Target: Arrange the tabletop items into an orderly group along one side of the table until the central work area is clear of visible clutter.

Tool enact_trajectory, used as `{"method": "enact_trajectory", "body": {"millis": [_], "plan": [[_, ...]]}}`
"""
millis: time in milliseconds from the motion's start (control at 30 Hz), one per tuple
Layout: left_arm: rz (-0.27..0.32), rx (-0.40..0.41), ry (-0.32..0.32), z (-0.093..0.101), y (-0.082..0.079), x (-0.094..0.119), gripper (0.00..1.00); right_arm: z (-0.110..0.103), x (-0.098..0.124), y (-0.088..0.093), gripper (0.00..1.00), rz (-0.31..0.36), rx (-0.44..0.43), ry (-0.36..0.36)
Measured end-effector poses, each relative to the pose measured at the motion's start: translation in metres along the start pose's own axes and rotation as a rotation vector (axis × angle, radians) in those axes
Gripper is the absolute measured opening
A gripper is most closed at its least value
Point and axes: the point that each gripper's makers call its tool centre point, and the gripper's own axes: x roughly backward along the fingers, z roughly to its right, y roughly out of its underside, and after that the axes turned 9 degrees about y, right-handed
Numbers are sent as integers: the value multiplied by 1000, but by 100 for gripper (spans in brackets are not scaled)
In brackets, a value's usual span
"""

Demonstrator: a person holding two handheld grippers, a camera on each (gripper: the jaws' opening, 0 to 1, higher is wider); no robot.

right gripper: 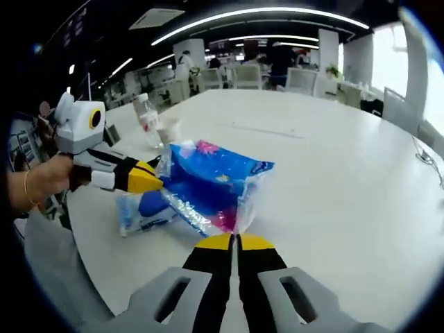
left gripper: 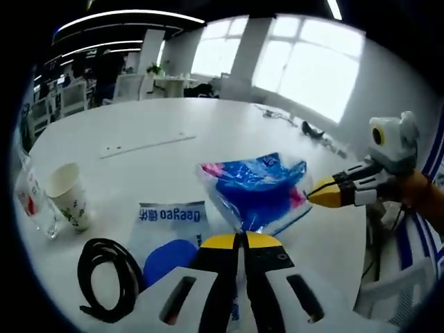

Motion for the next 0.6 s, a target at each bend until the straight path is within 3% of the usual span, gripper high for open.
{"method": "enact_trajectory", "body": {"millis": [367, 600], "plan": [[39, 58, -4, -12, -8, -26, 2, 25, -18, -6, 0, 2, -12, 28], [79, 50, 2, -19, -13, -45, 2, 42, -32, -10, 0, 5, -35, 45]]}}
